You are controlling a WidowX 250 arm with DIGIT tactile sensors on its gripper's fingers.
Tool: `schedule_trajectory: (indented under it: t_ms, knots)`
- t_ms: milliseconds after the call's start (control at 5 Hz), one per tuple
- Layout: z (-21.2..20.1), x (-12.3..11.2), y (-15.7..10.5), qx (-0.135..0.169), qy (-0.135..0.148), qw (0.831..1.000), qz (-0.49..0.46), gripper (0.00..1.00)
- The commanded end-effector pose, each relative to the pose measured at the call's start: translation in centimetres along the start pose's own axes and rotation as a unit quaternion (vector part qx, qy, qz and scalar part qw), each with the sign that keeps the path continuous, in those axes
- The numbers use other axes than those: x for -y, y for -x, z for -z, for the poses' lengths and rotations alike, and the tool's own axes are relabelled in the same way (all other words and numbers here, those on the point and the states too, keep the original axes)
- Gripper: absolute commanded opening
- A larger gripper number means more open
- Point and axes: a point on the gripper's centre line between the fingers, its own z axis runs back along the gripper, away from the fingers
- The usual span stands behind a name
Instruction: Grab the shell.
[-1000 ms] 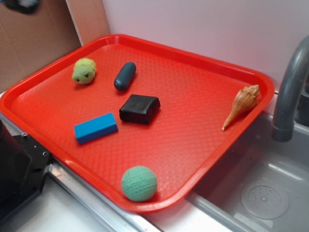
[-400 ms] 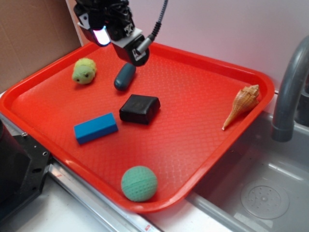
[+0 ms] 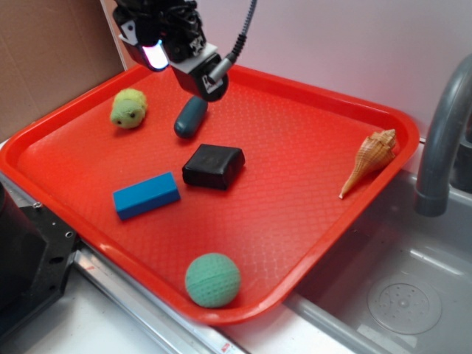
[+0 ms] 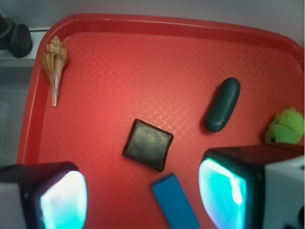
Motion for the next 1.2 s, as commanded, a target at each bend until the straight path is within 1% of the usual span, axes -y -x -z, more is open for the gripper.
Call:
schedule_trajectory:
  t_ms: [0,200,400,600,800,1000]
  knots:
    - [3.5,2.7,-6.2,0.055,0.053,0.992,0.105,1.0]
    - [5.7,3.6,-8.1,0.056,0.068,0.985,0.148,1.0]
    - [7.3,4.7,-9.7,0.079,0.107,0.966,0.22,1.0]
    - [8.5,6.1,-11.0,0.052,0.096,0.965,0.24,1.0]
    - [8.2,8.3,-11.3,0.037,0.101,0.961,0.255,1.0]
    - [8.2,9.3,-11.4,0.015,0.107,0.963,0.248,1.0]
